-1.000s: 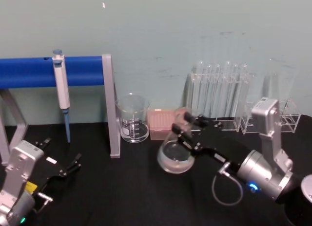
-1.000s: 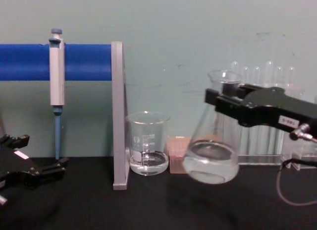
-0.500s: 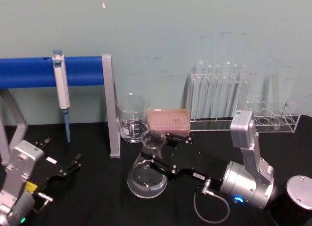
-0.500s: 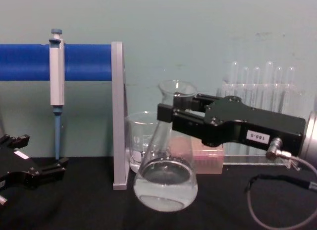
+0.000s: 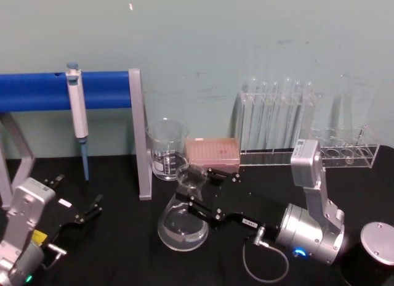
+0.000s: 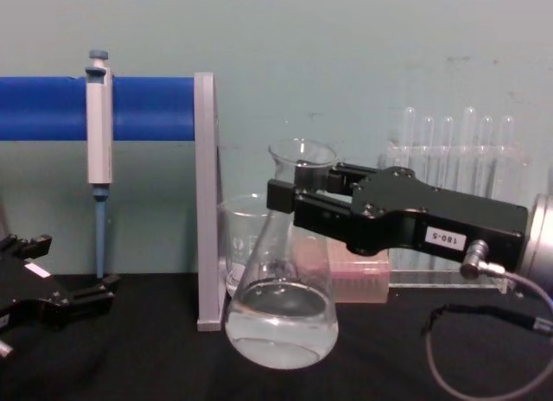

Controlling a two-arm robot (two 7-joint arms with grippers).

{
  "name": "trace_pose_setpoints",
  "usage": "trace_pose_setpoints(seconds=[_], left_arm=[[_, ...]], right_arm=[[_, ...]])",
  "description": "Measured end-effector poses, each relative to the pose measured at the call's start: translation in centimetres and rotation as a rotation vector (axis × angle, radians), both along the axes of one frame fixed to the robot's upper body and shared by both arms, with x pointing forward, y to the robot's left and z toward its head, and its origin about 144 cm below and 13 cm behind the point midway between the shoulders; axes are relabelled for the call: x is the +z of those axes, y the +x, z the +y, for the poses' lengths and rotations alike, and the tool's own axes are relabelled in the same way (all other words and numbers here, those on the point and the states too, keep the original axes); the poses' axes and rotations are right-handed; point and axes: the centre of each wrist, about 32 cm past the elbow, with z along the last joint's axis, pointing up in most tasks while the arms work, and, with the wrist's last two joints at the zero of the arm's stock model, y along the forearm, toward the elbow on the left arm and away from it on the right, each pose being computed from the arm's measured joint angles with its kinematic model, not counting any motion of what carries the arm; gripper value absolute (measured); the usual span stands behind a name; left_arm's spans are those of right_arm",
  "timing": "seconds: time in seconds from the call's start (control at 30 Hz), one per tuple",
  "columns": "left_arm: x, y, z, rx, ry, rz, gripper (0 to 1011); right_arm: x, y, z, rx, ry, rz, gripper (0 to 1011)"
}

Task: Grasp the erlenmeyer flask with one hand, shake it three times, then place it back.

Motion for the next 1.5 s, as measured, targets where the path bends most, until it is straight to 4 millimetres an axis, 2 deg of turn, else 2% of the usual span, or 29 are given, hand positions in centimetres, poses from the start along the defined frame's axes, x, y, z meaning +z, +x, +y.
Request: trace_pose_setpoints(seconds=[0.47,1.03,1.5], left_arm=[[0.0,0.0,0.0,0.000,0.000,0.000,1001],[0.0,0.0,0.0,0.000,0.000,0.000,1001],[0.0,0.0,0.0,0.000,0.000,0.000,1001]], right_arm=[[0.0,0.4,-1.5,-0.166,0.020,0.000,449],[0.3,0.2,-6.2,-0.471,0.012,0.002,449],[0.3,-0.2,-6.9,-0.519,0.013,0.005,449]])
